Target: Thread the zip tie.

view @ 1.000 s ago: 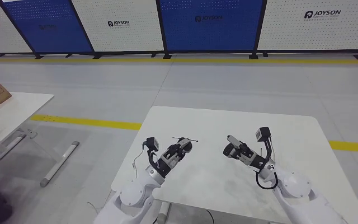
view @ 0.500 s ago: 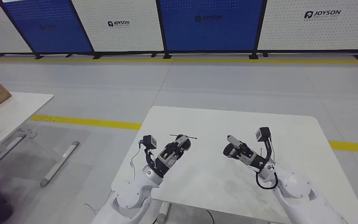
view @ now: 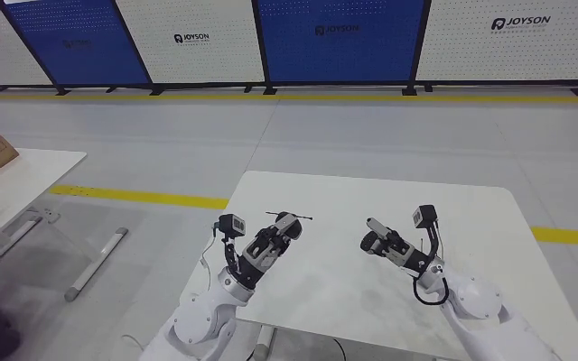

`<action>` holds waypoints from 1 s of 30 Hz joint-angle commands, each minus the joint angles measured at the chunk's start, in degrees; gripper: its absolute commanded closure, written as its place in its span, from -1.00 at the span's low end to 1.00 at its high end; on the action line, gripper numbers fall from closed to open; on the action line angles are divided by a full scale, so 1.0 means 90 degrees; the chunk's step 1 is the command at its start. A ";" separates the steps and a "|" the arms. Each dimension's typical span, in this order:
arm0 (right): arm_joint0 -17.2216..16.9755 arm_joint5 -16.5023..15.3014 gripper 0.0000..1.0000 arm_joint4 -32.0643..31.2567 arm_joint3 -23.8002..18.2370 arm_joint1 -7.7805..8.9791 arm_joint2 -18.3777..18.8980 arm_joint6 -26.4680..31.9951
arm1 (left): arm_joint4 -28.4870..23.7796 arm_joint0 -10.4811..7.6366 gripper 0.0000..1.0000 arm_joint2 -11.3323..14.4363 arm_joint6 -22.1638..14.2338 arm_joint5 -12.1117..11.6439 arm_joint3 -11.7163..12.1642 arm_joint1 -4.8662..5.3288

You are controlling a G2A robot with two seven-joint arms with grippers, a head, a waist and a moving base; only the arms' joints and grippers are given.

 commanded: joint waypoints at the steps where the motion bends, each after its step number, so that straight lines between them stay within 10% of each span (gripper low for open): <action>1: 0.0000 0.0000 -1.00 0.0000 0.0000 0.0000 0.0000 0.0000 | -0.0051 0.0008 1.00 0.0001 -0.0048 -0.0009 -0.0032 0.0000; 11: 0.0000 0.0000 -1.00 0.0000 0.0000 0.0000 0.0000 0.0000 | 0.0623 -0.0252 1.00 0.0302 0.0100 0.0526 0.0559 -0.0016; 30: 0.0000 0.0000 -1.00 0.0000 0.0000 0.0000 0.0000 0.0000 | 0.0960 -0.1026 1.00 0.1022 0.0520 0.0696 0.2044 -0.0137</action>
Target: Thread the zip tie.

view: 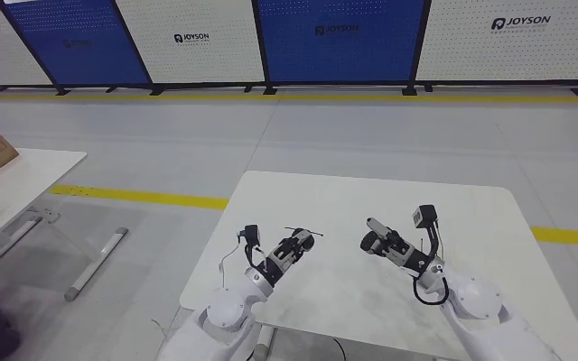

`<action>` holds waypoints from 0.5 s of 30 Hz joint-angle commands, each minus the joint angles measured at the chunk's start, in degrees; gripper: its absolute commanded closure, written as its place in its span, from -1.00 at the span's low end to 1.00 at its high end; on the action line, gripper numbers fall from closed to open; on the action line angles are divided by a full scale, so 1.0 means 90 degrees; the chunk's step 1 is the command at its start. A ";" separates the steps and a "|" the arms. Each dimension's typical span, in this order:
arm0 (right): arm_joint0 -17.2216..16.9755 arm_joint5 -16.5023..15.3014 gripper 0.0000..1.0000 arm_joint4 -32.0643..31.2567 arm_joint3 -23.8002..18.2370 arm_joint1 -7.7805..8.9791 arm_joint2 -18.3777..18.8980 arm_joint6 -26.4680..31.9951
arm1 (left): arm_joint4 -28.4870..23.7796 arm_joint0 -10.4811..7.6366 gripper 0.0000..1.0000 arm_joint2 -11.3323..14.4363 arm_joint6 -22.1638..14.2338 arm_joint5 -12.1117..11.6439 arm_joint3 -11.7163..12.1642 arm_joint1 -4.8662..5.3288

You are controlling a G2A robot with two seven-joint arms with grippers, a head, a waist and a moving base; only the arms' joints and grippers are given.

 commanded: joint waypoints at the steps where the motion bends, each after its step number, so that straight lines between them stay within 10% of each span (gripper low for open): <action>1: 0.0000 0.0000 -1.00 0.0000 0.0000 0.0000 0.0000 0.0000 | -0.0046 -0.0021 1.00 0.0039 0.0005 -0.0048 0.0011 -0.0009; 15: 0.0000 0.0000 -1.00 0.0000 0.0000 0.0000 0.0000 0.0000 | -0.0931 0.0844 1.00 -0.0534 -0.0738 -0.1049 -0.1835 0.0078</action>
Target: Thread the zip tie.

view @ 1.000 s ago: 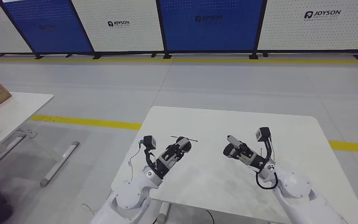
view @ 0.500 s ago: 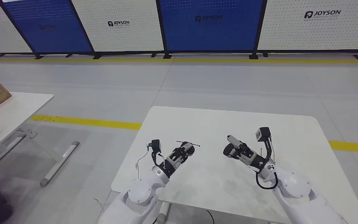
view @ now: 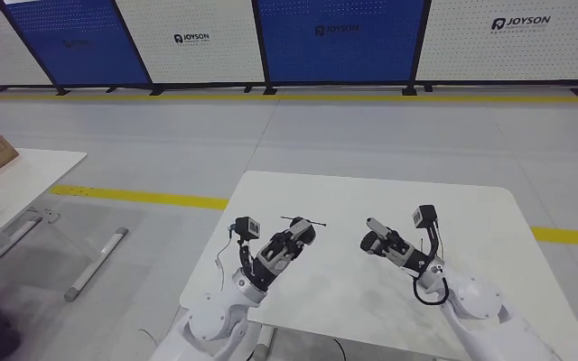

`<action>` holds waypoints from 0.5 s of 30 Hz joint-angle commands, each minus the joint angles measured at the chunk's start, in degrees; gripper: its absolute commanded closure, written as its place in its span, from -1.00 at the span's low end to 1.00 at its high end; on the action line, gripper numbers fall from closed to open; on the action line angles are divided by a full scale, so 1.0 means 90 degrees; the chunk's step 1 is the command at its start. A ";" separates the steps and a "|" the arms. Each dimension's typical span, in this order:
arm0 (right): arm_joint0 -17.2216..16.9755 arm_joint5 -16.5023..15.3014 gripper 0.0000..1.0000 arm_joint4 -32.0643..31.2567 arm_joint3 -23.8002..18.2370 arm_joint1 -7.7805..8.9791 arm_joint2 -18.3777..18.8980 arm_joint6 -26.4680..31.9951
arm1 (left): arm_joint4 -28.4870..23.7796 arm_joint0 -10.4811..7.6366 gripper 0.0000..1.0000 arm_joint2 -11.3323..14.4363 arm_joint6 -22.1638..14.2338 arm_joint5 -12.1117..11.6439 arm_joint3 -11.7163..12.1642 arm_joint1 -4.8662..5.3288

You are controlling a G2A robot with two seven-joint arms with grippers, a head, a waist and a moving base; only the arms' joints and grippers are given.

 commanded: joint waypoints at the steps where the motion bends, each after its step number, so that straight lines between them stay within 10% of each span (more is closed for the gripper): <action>1: 0.0000 0.0000 -1.00 0.0000 0.0000 0.0000 0.0000 0.0000 | -0.0031 0.0132 1.00 -0.0050 -0.0074 -0.0087 -0.0249 0.0011; 7: 0.0000 0.0000 -1.00 0.0000 0.0000 0.0000 0.0000 0.0000 | 0.0136 0.0116 1.00 0.0030 -0.0061 -0.0040 -0.0237 0.0009; 15: 0.0000 0.0000 -1.00 0.0000 0.0000 0.0000 0.0000 0.0000 | 0.0912 -0.0431 1.00 0.0507 0.0379 0.0623 0.0734 -0.0050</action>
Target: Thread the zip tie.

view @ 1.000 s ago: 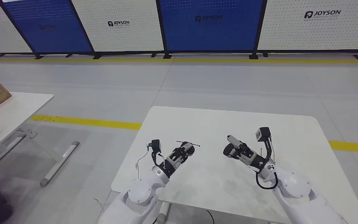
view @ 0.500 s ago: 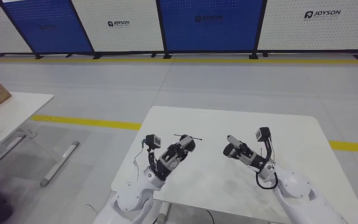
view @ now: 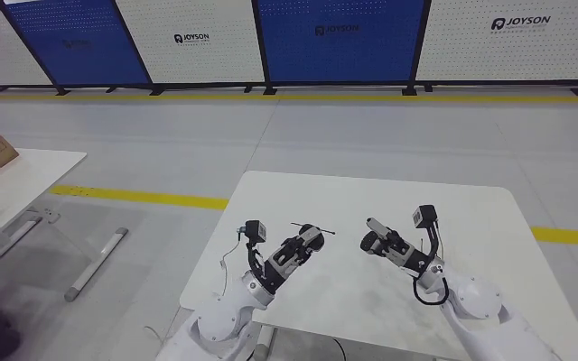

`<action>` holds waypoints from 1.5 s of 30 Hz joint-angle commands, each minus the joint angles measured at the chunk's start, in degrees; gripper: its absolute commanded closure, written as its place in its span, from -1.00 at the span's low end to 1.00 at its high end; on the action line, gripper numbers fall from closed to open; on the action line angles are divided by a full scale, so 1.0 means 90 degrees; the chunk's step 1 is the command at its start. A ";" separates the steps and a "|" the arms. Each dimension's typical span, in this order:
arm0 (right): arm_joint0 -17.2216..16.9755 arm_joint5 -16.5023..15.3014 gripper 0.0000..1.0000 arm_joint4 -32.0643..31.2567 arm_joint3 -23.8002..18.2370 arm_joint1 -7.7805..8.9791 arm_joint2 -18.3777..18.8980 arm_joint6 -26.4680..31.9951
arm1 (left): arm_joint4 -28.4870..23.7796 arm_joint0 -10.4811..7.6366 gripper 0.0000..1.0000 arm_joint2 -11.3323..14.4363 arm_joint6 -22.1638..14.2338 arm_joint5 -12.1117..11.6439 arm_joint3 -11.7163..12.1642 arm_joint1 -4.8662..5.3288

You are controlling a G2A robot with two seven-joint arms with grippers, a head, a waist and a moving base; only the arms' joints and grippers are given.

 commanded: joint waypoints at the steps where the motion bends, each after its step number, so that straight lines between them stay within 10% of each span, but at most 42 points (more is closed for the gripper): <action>1: 0.0000 0.0000 -1.00 0.0000 0.0000 0.0000 0.0000 0.0000 | 0.0168 -0.0140 1.00 0.0139 0.0053 0.0124 0.0283 -0.0015; 7: 0.0000 0.0000 -1.00 0.0000 0.0000 0.0000 0.0000 0.0000 | 0.0251 -0.0505 1.00 0.0601 0.0183 0.0200 0.0890 -0.0092; 19: -0.0007 0.0021 -1.00 -0.0045 -0.0023 -0.0001 0.0003 -0.0026 | 0.0000 -0.0552 1.00 0.0678 0.0250 0.0162 0.0940 -0.0120; 28: -0.0245 0.0929 -1.00 -0.1168 -0.0762 0.0291 0.1028 0.0593 | 0.0000 -0.0552 1.00 0.0678 0.0250 0.0162 0.0940 -0.0120; 35: -0.0423 0.2286 -1.00 -0.2013 -0.1120 0.0534 0.1826 0.1355 | 0.0000 -0.0552 1.00 0.0678 0.0250 0.0162 0.0940 -0.0120; 45: -0.0427 0.2290 -1.00 -0.1999 -0.1133 0.0533 0.1834 0.1328 | 0.0000 -0.0552 1.00 0.0678 0.0250 0.0162 0.0940 -0.0120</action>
